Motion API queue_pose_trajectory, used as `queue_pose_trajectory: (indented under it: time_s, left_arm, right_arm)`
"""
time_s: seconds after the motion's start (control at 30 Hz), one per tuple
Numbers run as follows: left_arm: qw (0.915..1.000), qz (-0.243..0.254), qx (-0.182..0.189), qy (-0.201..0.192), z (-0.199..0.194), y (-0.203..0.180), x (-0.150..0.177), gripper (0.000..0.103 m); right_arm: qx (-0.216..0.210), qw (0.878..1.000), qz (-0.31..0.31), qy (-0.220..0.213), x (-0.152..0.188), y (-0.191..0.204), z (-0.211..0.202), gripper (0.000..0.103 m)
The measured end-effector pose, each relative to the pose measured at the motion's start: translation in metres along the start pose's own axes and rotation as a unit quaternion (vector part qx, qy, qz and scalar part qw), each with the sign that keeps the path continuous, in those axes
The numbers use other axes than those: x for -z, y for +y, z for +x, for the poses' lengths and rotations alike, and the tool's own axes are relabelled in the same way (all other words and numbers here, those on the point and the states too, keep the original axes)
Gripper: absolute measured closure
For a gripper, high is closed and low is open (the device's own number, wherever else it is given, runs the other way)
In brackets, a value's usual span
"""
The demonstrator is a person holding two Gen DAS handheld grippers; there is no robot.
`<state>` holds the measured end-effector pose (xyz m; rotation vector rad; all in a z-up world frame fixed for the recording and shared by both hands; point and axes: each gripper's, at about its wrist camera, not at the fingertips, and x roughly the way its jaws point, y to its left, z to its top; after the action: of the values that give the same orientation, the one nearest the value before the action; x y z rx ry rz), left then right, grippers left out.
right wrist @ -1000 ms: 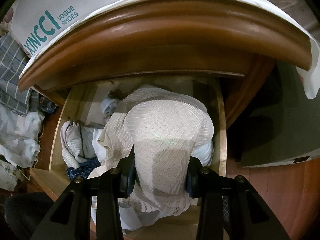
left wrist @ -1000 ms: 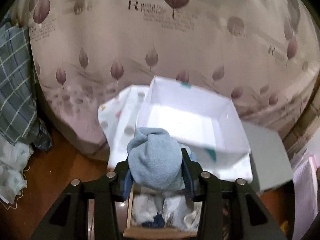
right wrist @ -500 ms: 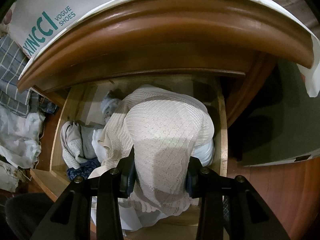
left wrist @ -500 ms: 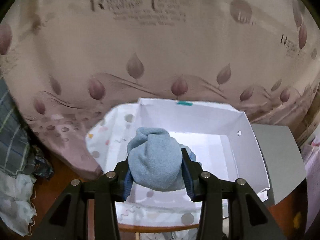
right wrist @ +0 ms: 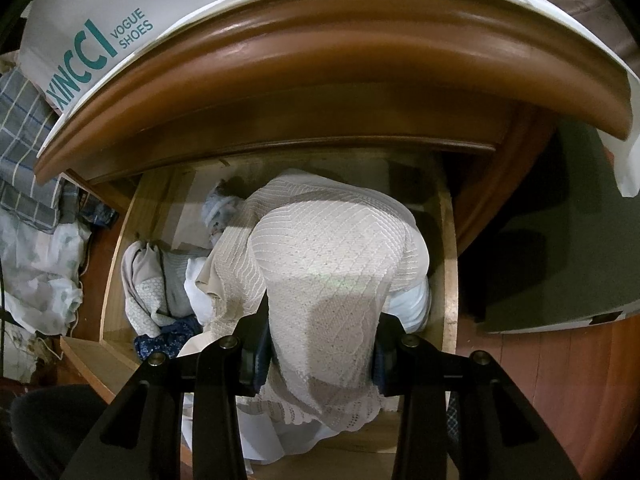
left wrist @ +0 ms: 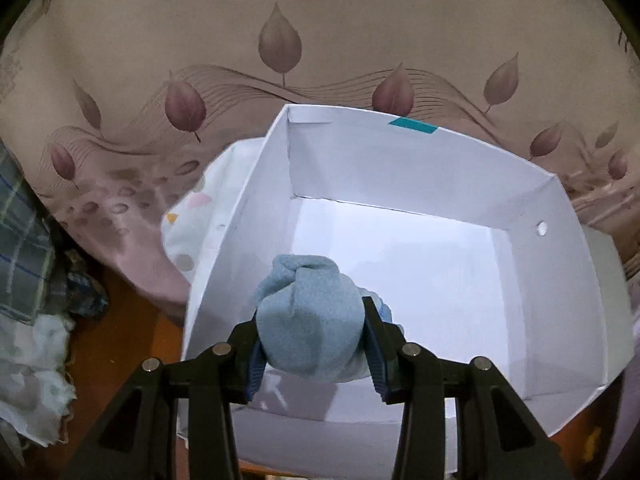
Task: Take underwear out of drawer
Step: 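Carry the blue sock into the white shoe box and open the left tool, then lift the cream underwear out of the drawer with the right tool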
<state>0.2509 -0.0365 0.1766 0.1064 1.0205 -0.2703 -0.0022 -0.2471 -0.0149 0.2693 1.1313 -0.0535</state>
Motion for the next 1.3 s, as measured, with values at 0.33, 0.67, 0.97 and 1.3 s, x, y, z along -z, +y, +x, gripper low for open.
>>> queue_pose_trajectory:
  time_s: [0.33,0.67,0.97,1.3]
  left_arm:
    - [0.9995,0.007,-0.031,0.01,0.004,-0.006,0.0,0.055]
    - [0.9993,-0.015,-0.017,-0.031,-0.023,-0.003,0.006,0.038]
    - [0.9933,-0.029,-0.015,-0.111,-0.088,0.012,0.051,0.038]
    - [0.9903,-0.072,-0.044,-0.11,-0.087,0.048,0.148,0.037]
  right_arm:
    - [0.0,1.0,-0.001,0.0,0.0,0.001,0.001,0.066]
    - [0.0,1.0,-0.001,-0.002,0.0,0.0,0.0,0.066]
    - [-0.025,0.999,0.011,-0.018,-0.005,0.001,-0.001,0.068]
    - [-0.053,0.998,0.019,-0.02,-0.008,0.001,-0.01,0.07]
